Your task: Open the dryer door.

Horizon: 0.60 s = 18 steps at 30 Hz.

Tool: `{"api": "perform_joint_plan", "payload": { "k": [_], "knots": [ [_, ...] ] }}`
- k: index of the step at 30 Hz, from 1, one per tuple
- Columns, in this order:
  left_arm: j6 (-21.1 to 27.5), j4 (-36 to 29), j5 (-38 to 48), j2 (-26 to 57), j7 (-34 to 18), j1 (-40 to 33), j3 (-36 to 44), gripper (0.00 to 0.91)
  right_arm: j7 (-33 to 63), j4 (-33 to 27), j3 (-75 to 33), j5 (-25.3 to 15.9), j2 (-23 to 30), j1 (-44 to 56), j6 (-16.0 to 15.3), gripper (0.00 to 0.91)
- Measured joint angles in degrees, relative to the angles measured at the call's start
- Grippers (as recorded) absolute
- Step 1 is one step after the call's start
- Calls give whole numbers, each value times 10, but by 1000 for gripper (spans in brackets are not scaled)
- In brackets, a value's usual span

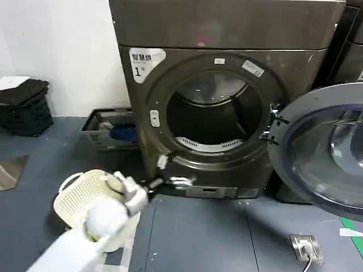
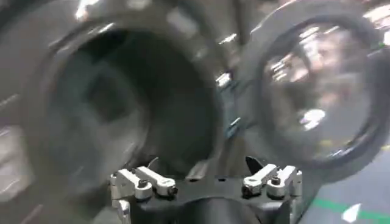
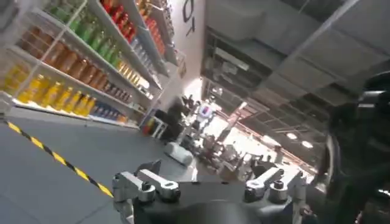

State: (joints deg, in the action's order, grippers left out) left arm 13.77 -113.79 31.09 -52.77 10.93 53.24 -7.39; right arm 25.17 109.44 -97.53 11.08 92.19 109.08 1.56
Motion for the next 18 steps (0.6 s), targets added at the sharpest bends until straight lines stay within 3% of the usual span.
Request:
{"api": "perform_joint_plan", "payload": {
  "k": [13,18],
  "knots": [
    [194,-45,196,48,-160,185,-237,907,-10,-11,21,7,0,-11,2,907],
    [275,-36,284,54,-253,205,-281,907,-16,-10,31,7,0,-16,5,907]
  ]
}}
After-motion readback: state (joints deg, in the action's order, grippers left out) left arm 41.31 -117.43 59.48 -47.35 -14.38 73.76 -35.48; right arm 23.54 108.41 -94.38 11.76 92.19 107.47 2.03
